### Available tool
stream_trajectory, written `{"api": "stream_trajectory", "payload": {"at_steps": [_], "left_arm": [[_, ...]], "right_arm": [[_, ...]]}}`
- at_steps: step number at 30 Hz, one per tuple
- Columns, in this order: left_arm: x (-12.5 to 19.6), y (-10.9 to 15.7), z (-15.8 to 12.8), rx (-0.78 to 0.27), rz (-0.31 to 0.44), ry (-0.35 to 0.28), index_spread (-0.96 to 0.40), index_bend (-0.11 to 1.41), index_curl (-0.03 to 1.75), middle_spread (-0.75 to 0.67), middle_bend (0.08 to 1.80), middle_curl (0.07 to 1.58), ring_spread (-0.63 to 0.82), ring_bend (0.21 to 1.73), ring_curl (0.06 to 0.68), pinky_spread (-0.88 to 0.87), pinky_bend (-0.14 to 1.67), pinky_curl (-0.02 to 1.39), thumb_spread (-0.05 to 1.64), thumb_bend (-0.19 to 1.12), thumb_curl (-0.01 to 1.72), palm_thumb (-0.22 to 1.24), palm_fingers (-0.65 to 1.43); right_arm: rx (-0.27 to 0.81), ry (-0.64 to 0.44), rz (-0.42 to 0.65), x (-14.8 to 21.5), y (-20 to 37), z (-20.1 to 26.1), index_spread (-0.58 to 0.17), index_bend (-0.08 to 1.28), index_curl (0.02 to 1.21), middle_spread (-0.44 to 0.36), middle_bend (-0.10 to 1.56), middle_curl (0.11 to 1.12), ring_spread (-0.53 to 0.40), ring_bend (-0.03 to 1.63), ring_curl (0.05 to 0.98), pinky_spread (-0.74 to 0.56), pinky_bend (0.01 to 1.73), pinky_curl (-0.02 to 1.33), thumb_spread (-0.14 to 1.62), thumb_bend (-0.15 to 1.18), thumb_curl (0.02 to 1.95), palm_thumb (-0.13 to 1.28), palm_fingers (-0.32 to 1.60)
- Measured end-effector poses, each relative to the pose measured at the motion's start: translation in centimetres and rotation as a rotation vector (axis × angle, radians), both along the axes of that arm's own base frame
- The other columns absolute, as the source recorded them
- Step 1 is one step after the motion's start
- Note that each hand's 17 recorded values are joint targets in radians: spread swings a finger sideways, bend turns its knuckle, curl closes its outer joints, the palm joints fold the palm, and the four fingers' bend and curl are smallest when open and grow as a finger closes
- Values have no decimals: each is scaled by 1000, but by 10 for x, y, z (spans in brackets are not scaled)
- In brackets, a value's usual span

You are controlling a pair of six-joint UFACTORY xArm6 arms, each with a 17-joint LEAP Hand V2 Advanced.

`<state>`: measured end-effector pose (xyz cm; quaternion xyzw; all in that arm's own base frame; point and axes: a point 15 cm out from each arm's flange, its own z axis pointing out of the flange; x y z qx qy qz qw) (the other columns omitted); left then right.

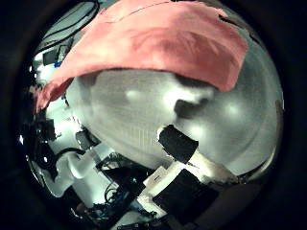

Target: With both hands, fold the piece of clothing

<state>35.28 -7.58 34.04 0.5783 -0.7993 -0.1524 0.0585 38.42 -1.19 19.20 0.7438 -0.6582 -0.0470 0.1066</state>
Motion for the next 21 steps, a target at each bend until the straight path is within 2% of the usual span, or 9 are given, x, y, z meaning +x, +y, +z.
{"api": "stream_trajectory", "payload": {"at_steps": [4, 8, 10, 11, 13, 17, 21], "left_arm": [[0, 1, 6, -3, -2, -5, -776, 463, 1266, -486, 1151, 874, -442, 1401, 492, -585, 1214, 590, 1054, -13, 644, 872, 1166], [-2, 1, 10, -5, -3, -9, -781, 455, 1279, -484, 1152, 872, -441, 1400, 490, -583, 1216, 586, 1055, -13, 650, 871, 1167], [-1, 1, 13, -8, -8, -13, -784, 451, 1284, -484, 1152, 871, -441, 1400, 490, -583, 1218, 584, 1055, -13, 652, 870, 1167], [-1, 0, 14, -9, -11, -12, -785, 450, 1287, -484, 1153, 870, -441, 1400, 490, -582, 1218, 583, 1055, -13, 653, 870, 1167], [-2, 0, 17, -11, -14, -8, -787, 447, 1292, -483, 1153, 869, -441, 1400, 490, -582, 1219, 581, 1055, -13, 655, 869, 1168], [-6, -2, 24, -25, -34, 5, -790, 441, 1300, -482, 1154, 868, -442, 1400, 490, -581, 1221, 577, 1055, -13, 658, 869, 1168], [-14, -4, 31, -39, -56, 47, -793, 437, 1307, -482, 1155, 866, -441, 1398, 488, -580, 1224, 574, 1055, -13, 661, 868, 1168]], "right_arm": [[-2, 1, -7, 6, 2, -8, -220, 192, 332, -53, 367, 424, -100, 731, 314, 80, 583, 193, 1075, -23, 350, 521, 384], [-5, 6, 10, 8, 10, -10, -268, 191, 347, -120, 452, 460, -197, 855, 344, -81, 670, 185, 1059, -11, 366, 586, 689], [-6, 3, 11, 8, 11, -9, -329, 219, 359, -166, 511, 487, -241, 923, 357, -254, 833, 214, 1051, 14, 389, 675, 1065], [-8, 0, 6, 8, 12, -9, -353, 264, 391, -186, 562, 516, -252, 952, 382, -299, 879, 245, 1048, 21, 396, 714, 1179], [-12, -7, 5, 8, 13, -6, -377, 459, 490, -206, 694, 581, -254, 990, 429, -336, 944, 296, 1044, 38, 421, 790, 1382], [-22, -33, 11, 12, 10, 18, -379, 727, 629, -201, 915, 679, -245, 1114, 498, -318, 1120, 386, 1042, 52, 464, 895, 1386], [-27, -11, 2, 0, 4, 36, -357, 896, 730, -188, 1070, 745, -235, 1232, 556, -283, 1244, 458, 1070, 58, 505, 956, 1273]]}}
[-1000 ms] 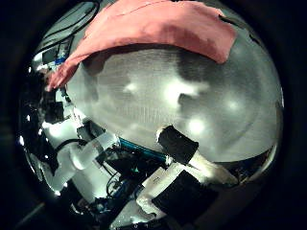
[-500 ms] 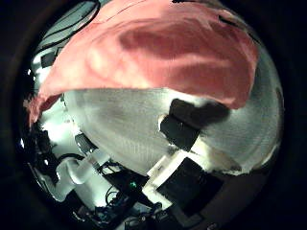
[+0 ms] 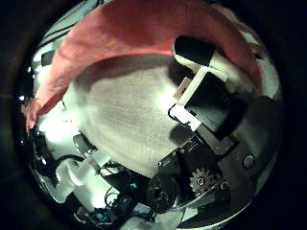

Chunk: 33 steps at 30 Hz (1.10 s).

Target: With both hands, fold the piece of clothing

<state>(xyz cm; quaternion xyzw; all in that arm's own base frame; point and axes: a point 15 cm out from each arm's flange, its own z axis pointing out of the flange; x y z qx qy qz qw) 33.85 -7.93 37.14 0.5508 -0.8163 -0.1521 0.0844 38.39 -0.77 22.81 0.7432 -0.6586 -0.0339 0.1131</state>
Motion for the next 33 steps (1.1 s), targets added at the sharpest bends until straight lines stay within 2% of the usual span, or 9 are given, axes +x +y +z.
{"api": "stream_trajectory", "payload": {"at_steps": [5, 9, 15, 21, 25, 28, 30, 33], "left_arm": [[-13, 4, 8, -2, -29, 80, -796, 433, 1314, -481, 1155, 864, -442, 1400, 489, -573, 1225, 573, 1055, -13, 663, 868, 1169], [-19, 15, 15, -13, -20, 117, -798, 430, 1319, -481, 1155, 863, -442, 1400, 489, -577, 1227, 569, 1055, -14, 661, 863, 1169], [-31, 28, 33, -19, -25, 184, -800, 427, 1324, -480, 1156, 862, -442, 1399, 489, -577, 1228, 566, 1063, -13, 659, 854, 1170], [-12, 36, 47, -33, -7, 149, -802, 424, 1328, -480, 1156, 861, -442, 1399, 489, -577, 1230, 564, 1065, -13, 659, 853, 1170], [13, 35, 52, -32, 8, 115, -802, 426, 1334, -480, 1157, 860, -442, 1399, 489, -577, 1231, 562, 1066, -13, 659, 853, 1171], [34, 34, 41, -27, 27, 76, -802, 421, 1341, -481, 1156, 860, -439, 1401, 489, -572, 1237, 565, 1066, -13, 659, 853, 1167], [60, 37, 31, -6, 41, 16, -802, 419, 1345, -481, 1156, 861, -439, 1404, 490, -571, 1238, 565, 1066, -13, 659, 853, 1167], [87, 39, 4, 45, 61, -6, -801, 418, 1349, -484, 1153, 862, -439, 1409, 491, -569, 1240, 566, 1067, -11, 660, 857, 1165]], "right_arm": [[-7, 70, 9, -25, -2, 25, -327, 1013, 808, -177, 1181, 792, -221, 1317, 610, -246, 1338, 529, 1104, 44, 543, 983, 1169], [-8, 116, 15, -45, -3, 48, -309, 1055, 843, -172, 1225, 813, -218, 1359, 641, -225, 1380, 574, 1128, 30, 567, 995, 1117], [-5, 87, 16, -57, -1, 105, -291, 1088, 873, -165, 1257, 826, -214, 1377, 669, -209, 1388, 625, 1148, 7, 600, 1007, 1087], [1, 29, 16, -48, 3, 157, -281, 1097, 890, -160, 1274, 832, -212, 1379, 685, -190, 1379, 668, 1153, -7, 629, 1018, 1074], [-2, 10, 27, -26, 11, 167, -277, 1098, 897, -158, 1278, 833, -212, 1382, 695, -186, 1367, 695, 1148, -10, 644, 1016, 1071], [-4, 15, 25, -1, 17, 163, -275, 1097, 901, -157, 1279, 834, -213, 1383, 701, -184, 1356, 714, 1146, -11, 654, 1011, 1070], [-11, 25, 17, 18, 19, 156, -274, 1096, 903, -157, 1280, 834, -213, 1382, 704, -184, 1349, 727, 1148, -10, 659, 1007, 1070], [-17, 47, 8, 46, 23, 141, -274, 1091, 906, -157, 1276, 834, -214, 1377, 710, -185, 1343, 746, 1151, -19, 661, 980, 1053]]}}
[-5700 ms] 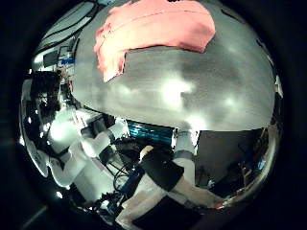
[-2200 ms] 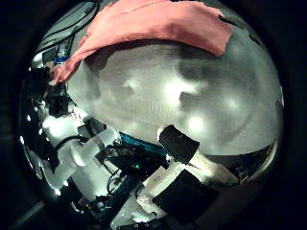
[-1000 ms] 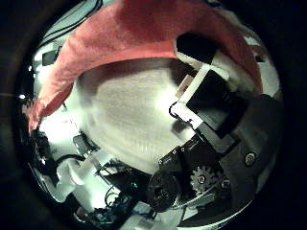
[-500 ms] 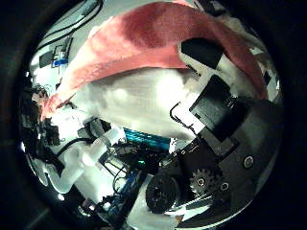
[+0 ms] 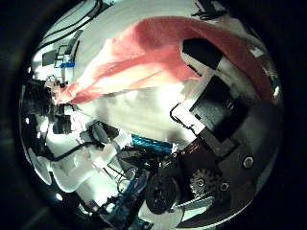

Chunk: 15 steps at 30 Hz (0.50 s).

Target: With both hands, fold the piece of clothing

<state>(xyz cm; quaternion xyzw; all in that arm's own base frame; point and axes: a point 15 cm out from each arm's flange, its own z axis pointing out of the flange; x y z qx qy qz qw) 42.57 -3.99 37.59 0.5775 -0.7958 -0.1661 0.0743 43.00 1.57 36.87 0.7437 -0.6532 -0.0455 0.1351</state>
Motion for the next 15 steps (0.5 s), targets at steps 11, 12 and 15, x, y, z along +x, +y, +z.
{"api": "stream_trajectory", "payload": {"at_steps": [11, 12, 15], "left_arm": [[82, -9, -87, 2, 21, -95, -799, 424, 1359, -492, 1148, 867, -435, 1406, 494, -564, 1250, 574, 1056, -16, 658, 856, 1143], [87, -10, -92, 1, 22, -102, -798, 422, 1361, -492, 1144, 869, -434, 1407, 496, -564, 1253, 576, 1053, -20, 656, 850, 1137], [103, -13, -109, 0, 36, -133, -794, 404, 1364, -488, 1132, 873, -438, 1397, 494, -562, 1258, 581, 1036, -26, 644, 828, 1110]], "right_arm": [[-38, -19, -4, 81, 12, -95, -286, 1049, 925, -167, 1254, 840, -228, 1368, 723, -208, 1300, 803, 1193, -22, 592, 877, 1014], [-38, -33, -5, 88, 11, -101, -288, 1044, 925, -169, 1253, 841, -229, 1362, 723, -209, 1297, 807, 1188, -23, 584, 869, 1014], [-32, -88, -6, 112, 7, -120, -293, 1022, 925, -175, 1235, 840, -230, 1365, 724, -218, 1279, 815, 1161, -31, 556, 830, 999]]}}
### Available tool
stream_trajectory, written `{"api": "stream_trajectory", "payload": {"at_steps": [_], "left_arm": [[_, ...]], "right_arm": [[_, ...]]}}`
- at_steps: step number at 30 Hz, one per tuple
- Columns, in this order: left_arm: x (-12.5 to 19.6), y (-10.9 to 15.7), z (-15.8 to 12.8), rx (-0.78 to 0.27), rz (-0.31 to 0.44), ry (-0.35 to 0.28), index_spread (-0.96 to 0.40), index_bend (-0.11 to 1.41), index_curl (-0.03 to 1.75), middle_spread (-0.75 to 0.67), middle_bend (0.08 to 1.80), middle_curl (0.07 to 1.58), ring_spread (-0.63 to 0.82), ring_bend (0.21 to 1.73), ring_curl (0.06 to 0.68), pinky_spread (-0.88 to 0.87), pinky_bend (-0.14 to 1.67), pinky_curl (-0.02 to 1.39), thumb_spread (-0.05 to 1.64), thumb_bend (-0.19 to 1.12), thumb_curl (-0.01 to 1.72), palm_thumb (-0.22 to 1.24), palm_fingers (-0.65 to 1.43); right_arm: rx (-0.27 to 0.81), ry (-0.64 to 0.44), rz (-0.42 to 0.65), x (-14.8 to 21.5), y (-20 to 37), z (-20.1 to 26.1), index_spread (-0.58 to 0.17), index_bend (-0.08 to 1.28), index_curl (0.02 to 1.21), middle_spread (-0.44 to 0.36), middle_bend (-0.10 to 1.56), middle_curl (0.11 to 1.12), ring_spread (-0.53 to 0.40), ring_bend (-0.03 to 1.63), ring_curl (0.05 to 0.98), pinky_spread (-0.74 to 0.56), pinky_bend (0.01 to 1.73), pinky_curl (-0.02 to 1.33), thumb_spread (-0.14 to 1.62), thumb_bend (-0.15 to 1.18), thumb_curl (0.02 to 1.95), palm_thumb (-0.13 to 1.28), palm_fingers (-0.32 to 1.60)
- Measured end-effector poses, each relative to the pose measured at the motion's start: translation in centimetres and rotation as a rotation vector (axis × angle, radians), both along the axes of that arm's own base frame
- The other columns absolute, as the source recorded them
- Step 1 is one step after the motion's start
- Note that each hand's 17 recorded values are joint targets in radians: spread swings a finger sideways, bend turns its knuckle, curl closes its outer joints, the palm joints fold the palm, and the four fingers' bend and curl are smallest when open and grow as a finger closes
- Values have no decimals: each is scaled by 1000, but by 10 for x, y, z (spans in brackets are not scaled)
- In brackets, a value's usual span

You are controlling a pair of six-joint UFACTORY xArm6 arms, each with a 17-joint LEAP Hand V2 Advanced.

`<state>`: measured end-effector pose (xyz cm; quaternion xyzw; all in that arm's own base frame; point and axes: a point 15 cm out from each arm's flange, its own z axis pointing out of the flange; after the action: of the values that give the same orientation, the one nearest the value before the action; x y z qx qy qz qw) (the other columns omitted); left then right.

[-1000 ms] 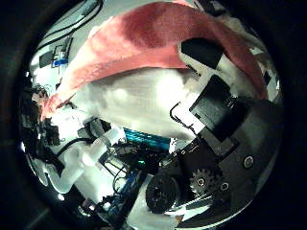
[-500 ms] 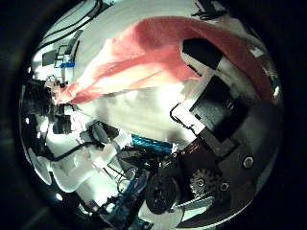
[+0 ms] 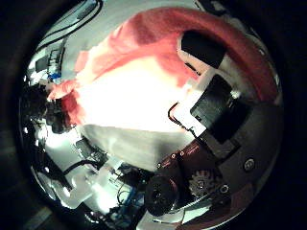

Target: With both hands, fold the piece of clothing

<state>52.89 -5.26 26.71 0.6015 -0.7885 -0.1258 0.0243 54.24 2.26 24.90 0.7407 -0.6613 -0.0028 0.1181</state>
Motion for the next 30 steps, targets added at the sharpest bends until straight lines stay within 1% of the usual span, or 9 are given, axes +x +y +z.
{"api": "stream_trajectory", "payload": {"at_steps": [3, 5, 6, 7, 9, 11, 13, 20, 30], "left_arm": [[9, 3, -16, 3, 30, -7, -784, 366, 1355, -491, 1120, 866, -448, 1371, 486, -574, 1175, 563, 1015, -45, 609, 751, 1027], [12, 5, -21, 6, 47, -10, -779, 359, 1341, -491, 1124, 864, -461, 1329, 480, -586, 1107, 556, 1006, -40, 591, 725, 962], [13, 7, -23, 6, 55, -14, -769, 346, 1320, -490, 1092, 857, -471, 1234, 464, -575, 1042, 552, 1012, -56, 571, 673, 697], [15, 11, -24, 3, 66, -19, -759, 342, 1306, -488, 1077, 856, -467, 1204, 468, -567, 1029, 563, 1019, -52, 557, 650, 621], [17, 14, -19, -12, 83, -32, -715, 285, 1263, -432, 880, 820, -422, 1175, 462, -519, 1004, 571, 1040, -46, 528, 603, 318], [18, 16, -10, -26, 98, -53, -647, 243, 1216, -330, 688, 764, -343, 1162, 450, -417, 942, 566, 1059, -44, 500, 557, 111], [21, 21, 0, -39, 119, -80, -552, 172, 1157, -192, 539, 689, -229, 1114, 420, -307, 898, 550, 1079, -39, 475, 522, -27], [24, 32, 58, -75, 139, -202, -204, 125, 895, 126, 356, 523, 77, 968, 336, 28, 779, 490, 1112, -23, 425, 496, -68], [-52, 12, 44, -129, 53, -6, -28, 149, 620, 224, 249, 432, 288, 822, 270, 343, 596, 404, 1140, -27, 371, 423, -52]], "right_arm": [[4, -38, -23, 16, -13, -12, -315, 900, 908, -178, 1177, 813, -233, 1373, 719, -248, 1260, 817, 1151, -28, 536, 807, 902], [10, -81, -32, 28, -19, -12, -332, 693, 865, -196, 1044, 775, -242, 1406, 713, -290, 1295, 811, 1145, -32, 522, 781, 698], [12, -102, -35, 34, -22, -12, -337, 560, 836, -200, 980, 757, -254, 1411, 706, -323, 1321, 807, 1145, -30, 514, 770, 544], [16, -122, -38, 39, -24, -11, -349, 427, 792, -202, 905, 731, -260, 1407, 697, -352, 1342, 800, 1149, -31, 506, 755, 381], [23, -159, -59, 47, -37, -8, -375, 304, 714, -190, 794, 688, -259, 1364, 668, -382, 1337, 773, 1159, -30, 490, 732, 246], [27, -195, -94, 51, -58, 4, -401, 294, 655, -162, 693, 637, -235, 1248, 621, -311, 1197, 735, 1173, -27, 474, 711, 40], [27, -224, -112, 52, -69, 19, -415, 296, 617, -148, 661, 609, -214, 1181, 588, -247, 1118, 709, 1180, -24, 466, 702, 9], [21, -308, -123, 40, -92, 81, -419, 266, 513, -112, 567, 520, -143, 1025, 478, 1, 898, 580, 1204, -21, 431, 654, 71], [22, -206, -33, -32, -107, 100, -401, 236, 455, -107, 499, 455, -89, 817, 386, 208, 681, 458, 1172, -24, 404, 608, 67]]}}
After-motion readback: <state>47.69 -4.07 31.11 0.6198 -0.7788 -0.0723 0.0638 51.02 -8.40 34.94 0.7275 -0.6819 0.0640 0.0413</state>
